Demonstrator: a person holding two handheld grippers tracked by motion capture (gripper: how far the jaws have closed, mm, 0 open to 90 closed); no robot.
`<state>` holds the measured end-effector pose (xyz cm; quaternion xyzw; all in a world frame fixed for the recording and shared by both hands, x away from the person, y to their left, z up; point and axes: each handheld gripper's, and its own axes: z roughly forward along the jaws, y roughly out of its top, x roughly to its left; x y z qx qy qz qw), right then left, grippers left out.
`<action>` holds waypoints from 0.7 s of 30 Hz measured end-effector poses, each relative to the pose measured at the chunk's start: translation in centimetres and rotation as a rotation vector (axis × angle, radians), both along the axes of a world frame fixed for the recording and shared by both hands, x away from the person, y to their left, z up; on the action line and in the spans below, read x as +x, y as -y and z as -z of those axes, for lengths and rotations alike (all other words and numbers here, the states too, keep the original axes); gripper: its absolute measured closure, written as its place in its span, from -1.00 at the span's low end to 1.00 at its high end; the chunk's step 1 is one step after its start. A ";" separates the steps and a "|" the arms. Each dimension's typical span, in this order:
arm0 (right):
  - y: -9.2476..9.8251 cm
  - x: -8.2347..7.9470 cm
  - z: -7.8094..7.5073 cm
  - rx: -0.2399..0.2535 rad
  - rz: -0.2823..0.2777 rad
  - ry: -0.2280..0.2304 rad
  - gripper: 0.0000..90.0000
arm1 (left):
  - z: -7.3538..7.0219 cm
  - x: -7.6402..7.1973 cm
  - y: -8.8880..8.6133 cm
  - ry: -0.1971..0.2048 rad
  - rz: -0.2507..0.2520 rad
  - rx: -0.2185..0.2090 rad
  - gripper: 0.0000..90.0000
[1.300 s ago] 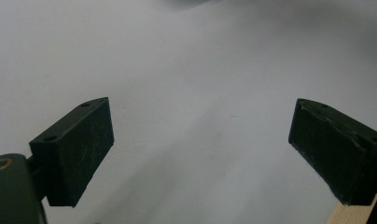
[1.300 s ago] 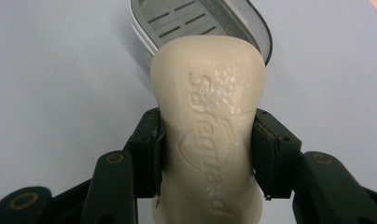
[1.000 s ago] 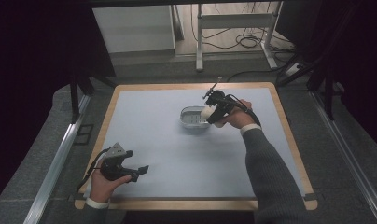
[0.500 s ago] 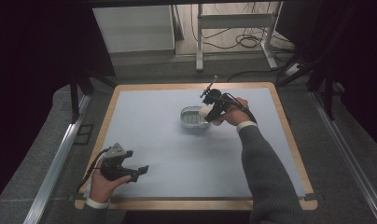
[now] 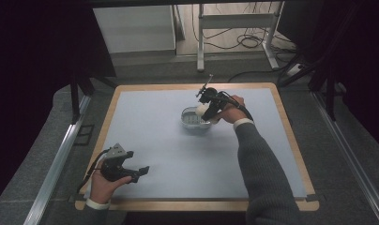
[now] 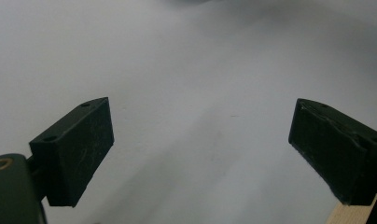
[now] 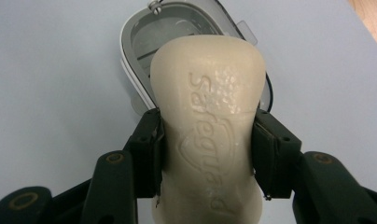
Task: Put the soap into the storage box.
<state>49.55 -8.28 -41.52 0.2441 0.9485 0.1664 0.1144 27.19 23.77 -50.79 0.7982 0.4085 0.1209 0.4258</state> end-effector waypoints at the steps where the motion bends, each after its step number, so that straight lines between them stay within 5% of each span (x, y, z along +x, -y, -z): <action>1: 0.0 0.0 0.0 -0.002 -0.003 0.001 0.11 | 0.0 0.0 0.0 0.000 0.000 0.001 -0.84; 21: -1.6 1.2 0.8 -0.016 -0.090 0.024 0.11 | 0.1 0.0 0.0 -0.001 0.000 0.004 -0.84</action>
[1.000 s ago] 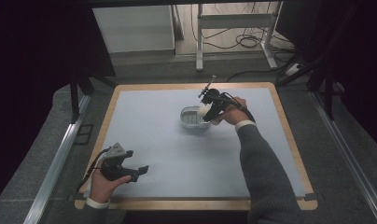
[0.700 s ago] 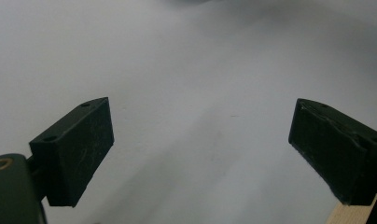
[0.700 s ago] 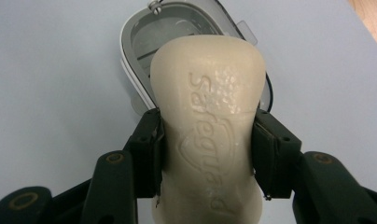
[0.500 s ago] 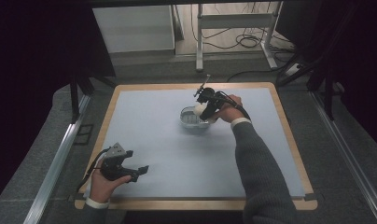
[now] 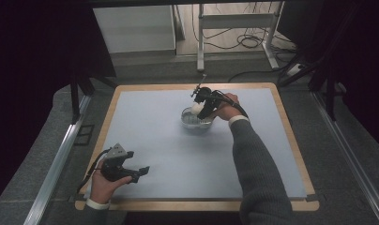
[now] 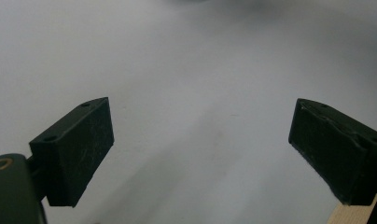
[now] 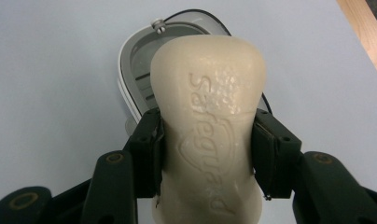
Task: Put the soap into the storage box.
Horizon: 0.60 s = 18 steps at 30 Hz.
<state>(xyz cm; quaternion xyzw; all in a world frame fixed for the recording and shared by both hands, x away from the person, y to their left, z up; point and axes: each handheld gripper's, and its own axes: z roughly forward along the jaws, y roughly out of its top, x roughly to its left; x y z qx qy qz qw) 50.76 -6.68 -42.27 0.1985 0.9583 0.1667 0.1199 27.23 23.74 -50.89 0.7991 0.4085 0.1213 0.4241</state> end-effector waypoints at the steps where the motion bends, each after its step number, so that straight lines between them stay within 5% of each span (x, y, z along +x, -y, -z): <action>1: -0.2 0.1 0.1 0.001 -0.004 0.003 0.11 | 0.0 0.0 0.0 0.000 0.000 0.001 -0.84; 18: -1.5 0.8 2.0 -0.047 -0.052 0.022 0.10 | 0.1 0.1 0.2 -0.003 0.001 0.009 -0.84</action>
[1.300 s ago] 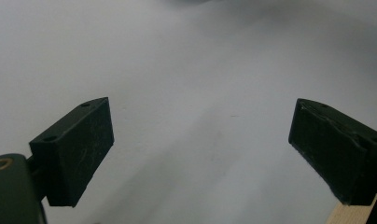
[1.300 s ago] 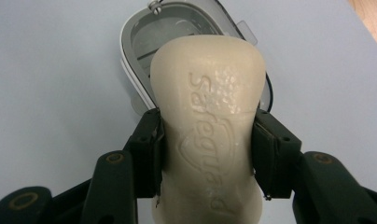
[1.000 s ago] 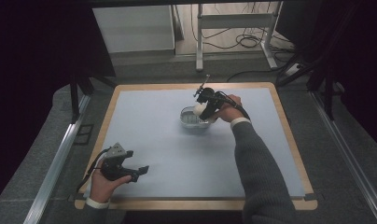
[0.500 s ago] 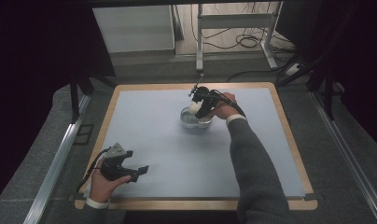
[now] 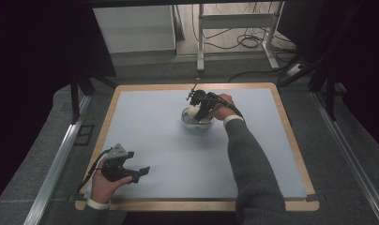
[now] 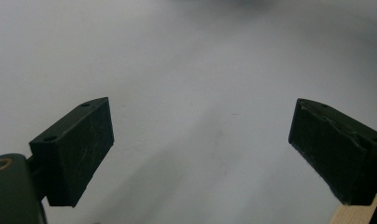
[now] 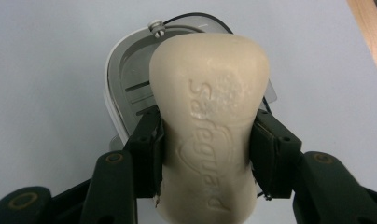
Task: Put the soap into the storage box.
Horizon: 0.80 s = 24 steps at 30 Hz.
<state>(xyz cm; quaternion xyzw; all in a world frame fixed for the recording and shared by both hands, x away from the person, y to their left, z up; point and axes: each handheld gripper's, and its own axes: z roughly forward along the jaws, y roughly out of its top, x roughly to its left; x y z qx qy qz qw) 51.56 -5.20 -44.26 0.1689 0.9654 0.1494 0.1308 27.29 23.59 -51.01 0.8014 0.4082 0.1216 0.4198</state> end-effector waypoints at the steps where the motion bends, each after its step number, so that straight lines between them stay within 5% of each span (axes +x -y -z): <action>1: -0.1 0.0 0.1 -0.003 -0.001 0.001 0.10 | 0.0 0.0 0.0 0.000 0.000 0.000 -0.84; 6: -0.4 -0.1 0.5 -0.019 -0.015 0.006 0.08 | 0.0 0.0 0.0 -0.001 0.000 0.000 -0.84; 24: 1.8 -1.8 -2.1 0.214 0.130 0.045 -0.22 | -0.1 0.0 -0.1 0.000 -0.004 -0.011 -0.84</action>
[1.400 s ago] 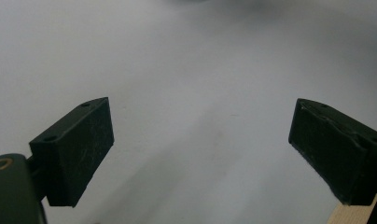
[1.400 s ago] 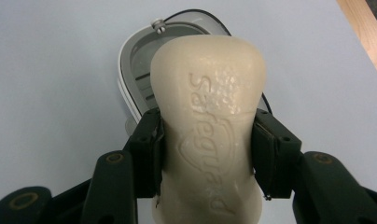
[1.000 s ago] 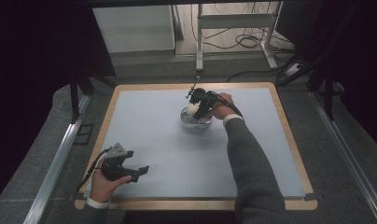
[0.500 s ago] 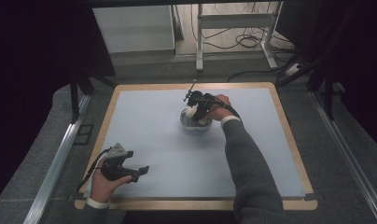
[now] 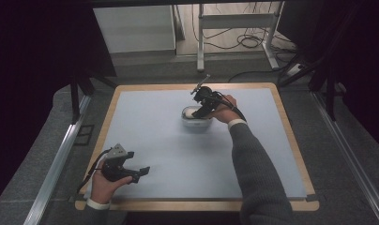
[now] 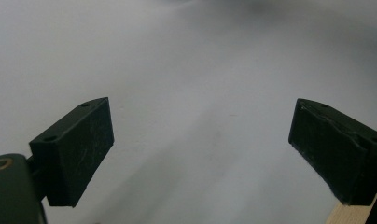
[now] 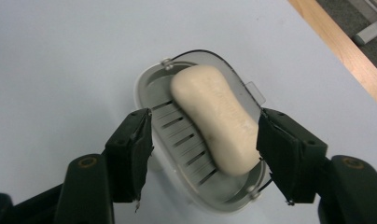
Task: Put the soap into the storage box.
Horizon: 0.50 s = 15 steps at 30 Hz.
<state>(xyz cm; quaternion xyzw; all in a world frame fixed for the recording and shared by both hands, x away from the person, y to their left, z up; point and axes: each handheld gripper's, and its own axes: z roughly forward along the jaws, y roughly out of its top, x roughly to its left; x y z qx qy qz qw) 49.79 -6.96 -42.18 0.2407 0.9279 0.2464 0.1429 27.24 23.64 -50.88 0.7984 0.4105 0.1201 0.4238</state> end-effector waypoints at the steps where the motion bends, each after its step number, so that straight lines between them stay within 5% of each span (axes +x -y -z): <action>1: 0.2 -0.3 -0.1 0.009 0.003 0.000 -0.25 | 0.0 0.0 0.0 0.000 -0.001 0.001 -0.84; 11: 3.1 -1.9 -0.3 0.085 0.069 0.037 -0.33 | 0.1 0.0 0.9 0.000 -0.004 0.046 -0.84; 15: 4.9 -2.7 0.2 0.093 0.124 0.045 -0.34 | -0.2 -0.1 1.1 0.007 0.000 0.033 -0.84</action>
